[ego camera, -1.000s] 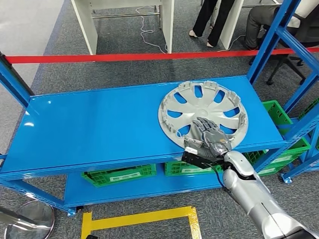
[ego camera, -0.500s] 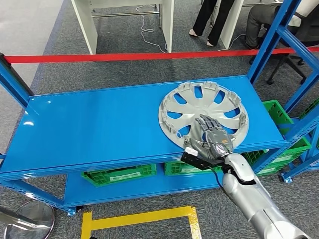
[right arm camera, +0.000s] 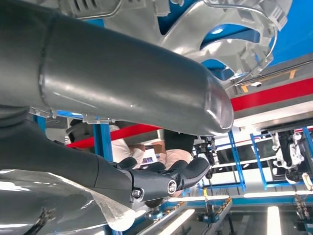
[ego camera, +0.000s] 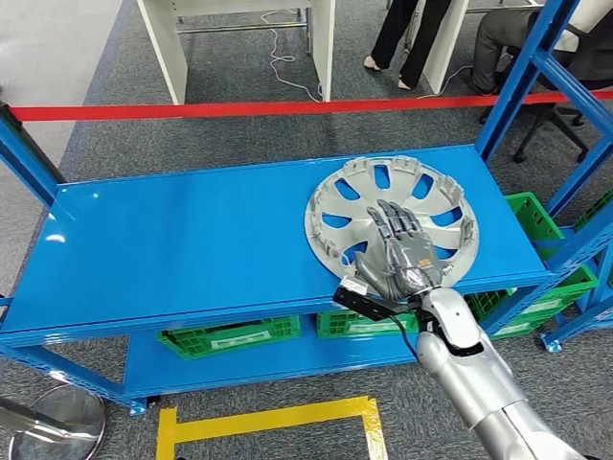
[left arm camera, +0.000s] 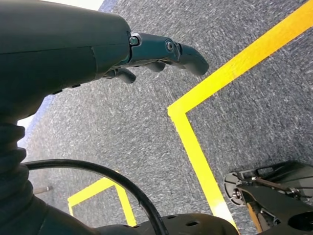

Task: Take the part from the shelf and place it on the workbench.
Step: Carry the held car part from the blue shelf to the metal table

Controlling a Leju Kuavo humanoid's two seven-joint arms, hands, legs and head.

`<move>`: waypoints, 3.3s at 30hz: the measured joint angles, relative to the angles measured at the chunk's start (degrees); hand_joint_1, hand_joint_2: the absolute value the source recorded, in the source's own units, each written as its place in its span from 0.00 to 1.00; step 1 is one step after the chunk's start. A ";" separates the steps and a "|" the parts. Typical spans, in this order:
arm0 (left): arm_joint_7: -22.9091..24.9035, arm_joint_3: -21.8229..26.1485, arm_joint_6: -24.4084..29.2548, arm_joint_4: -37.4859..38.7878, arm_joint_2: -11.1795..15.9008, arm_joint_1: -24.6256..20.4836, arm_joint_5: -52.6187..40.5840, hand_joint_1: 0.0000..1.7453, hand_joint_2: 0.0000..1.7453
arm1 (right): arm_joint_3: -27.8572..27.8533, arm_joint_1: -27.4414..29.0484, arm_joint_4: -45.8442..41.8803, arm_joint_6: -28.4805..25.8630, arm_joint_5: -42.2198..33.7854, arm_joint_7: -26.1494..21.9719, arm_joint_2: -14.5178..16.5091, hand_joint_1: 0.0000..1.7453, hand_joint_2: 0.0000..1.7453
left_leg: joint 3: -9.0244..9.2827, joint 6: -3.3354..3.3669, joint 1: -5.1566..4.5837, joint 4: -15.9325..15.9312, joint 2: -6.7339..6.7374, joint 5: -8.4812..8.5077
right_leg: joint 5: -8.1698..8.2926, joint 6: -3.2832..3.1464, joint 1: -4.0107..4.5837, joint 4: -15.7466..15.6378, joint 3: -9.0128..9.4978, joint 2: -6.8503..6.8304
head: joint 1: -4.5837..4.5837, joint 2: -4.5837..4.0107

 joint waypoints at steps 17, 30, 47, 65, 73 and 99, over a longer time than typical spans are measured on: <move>0.24 -0.17 0.46 0.00 -0.13 0.05 0.37 0.00 1.00 | 0.96 4.28 1.47 5.24 -3.38 2.51 3.28 0.00 0.00 | -0.05 0.00 0.00 -0.01 -0.01 0.00 | 0.00 0.00 0.00 0.00 -0.04 -0.01 | 0.00 0.00; 0.24 -0.19 0.45 0.00 -0.17 0.06 0.36 0.00 1.00 | 1.40 3.81 4.21 6.80 -3.52 2.67 4.10 0.00 0.00 | -0.03 0.00 0.00 -0.01 0.00 0.00 | 0.00 0.00 0.00 0.00 -0.03 0.01 | 0.00 0.00; 0.24 -0.19 0.27 0.02 -0.23 0.06 0.14 0.00 1.00 | 2.21 0.02 8.89 12.59 -4.67 4.40 4.16 0.00 0.75 | 0.26 0.00 0.00 0.00 0.03 0.01 | 0.01 0.00 0.00 -0.01 0.23 0.09 | 0.00 0.00; 9.04 0.88 -1.83 -1.44 0.34 -4.28 3.17 0.00 1.00 | 3.52 -3.05 11.56 15.28 -2.86 5.58 6.28 0.00 1.00 | 0.00 -0.06 0.04 0.05 0.01 0.47 | 0.44 -0.04 0.05 0.00 -0.03 0.04 | 0.06 0.00; 16.40 6.81 -5.67 -13.53 2.40 -13.97 -2.51 0.00 1.00 | 8.54 -9.06 18.53 17.08 -2.79 8.43 12.89 0.00 1.00 | -0.66 -0.28 0.15 0.01 -0.01 1.11 | 1.01 -0.15 0.13 0.11 -0.73 0.08 | 0.03 0.00; 13.34 17.93 -4.51 -14.98 2.86 -10.47 -2.53 0.00 1.00 | 11.69 -13.35 24.73 17.43 -3.33 5.96 15.11 0.00 1.00 | -0.87 -0.28 0.16 0.02 -0.02 1.04 | 0.97 -0.15 0.15 0.05 -0.87 0.09 | 0.06 0.00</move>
